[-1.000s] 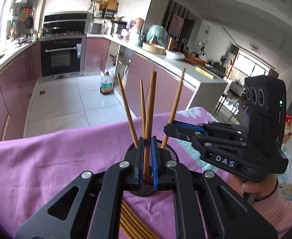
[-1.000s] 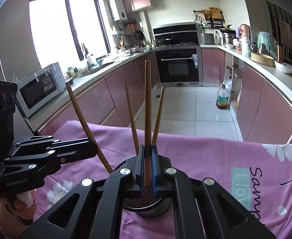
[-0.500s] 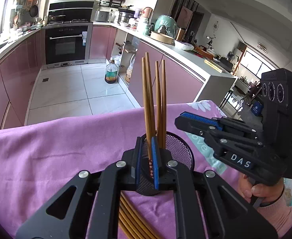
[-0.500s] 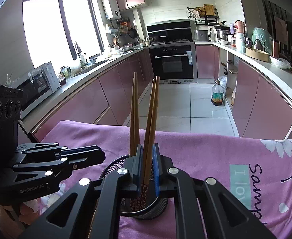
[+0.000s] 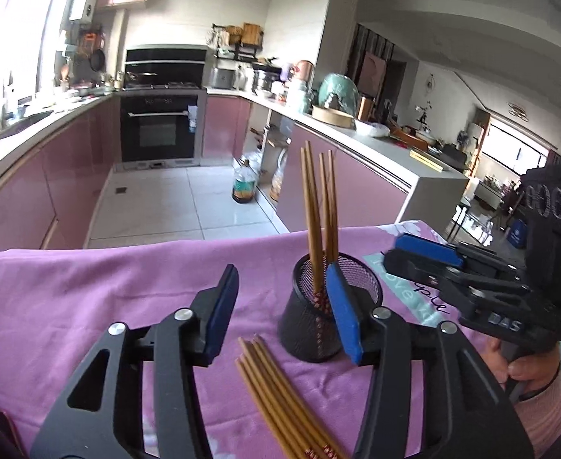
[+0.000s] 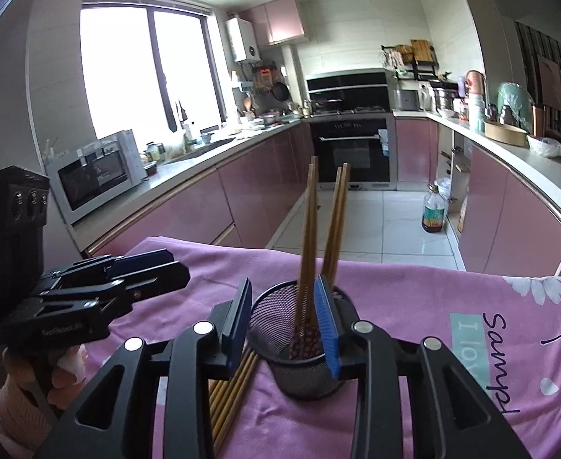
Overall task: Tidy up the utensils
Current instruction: 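Open the left tool over the cup while the right tool releases its chopstick, then move the left tool back to the chopstick row while the right tool does too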
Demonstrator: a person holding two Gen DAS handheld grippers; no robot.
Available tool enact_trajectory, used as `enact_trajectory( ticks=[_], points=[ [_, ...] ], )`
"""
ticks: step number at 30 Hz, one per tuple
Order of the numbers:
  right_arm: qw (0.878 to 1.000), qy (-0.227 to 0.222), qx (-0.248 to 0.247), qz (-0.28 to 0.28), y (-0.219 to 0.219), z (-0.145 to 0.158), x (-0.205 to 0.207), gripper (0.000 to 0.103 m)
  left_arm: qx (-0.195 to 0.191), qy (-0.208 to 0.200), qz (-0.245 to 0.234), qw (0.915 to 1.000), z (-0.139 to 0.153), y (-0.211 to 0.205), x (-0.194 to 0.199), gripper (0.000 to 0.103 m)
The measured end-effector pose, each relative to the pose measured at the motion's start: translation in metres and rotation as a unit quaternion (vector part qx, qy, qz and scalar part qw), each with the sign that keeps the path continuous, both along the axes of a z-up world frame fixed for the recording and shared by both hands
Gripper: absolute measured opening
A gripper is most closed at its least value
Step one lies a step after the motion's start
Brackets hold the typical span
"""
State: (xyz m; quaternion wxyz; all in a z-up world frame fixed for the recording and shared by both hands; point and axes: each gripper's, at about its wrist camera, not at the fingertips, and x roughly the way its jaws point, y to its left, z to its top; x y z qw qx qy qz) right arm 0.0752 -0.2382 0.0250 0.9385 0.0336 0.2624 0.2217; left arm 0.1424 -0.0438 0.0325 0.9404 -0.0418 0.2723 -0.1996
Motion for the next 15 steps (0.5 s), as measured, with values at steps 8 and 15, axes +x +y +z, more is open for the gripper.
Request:
enact_trajectory(
  ticks=[8, 15],
  points=[
    [0.998, 0.044, -0.011, 0.053, 0.023, -0.032, -0.022, 0.036, 0.02, 0.017, 0.021, 0.9994, -0.029, 0.024, -0.045, 0.058],
    [0.99, 0.125, -0.021, 0.064, 0.04, -0.08, -0.022, 0.036, 0.047, 0.067, 0.028, 0.9962, -0.077, 0.031, -0.064, 0.058]
  ],
)
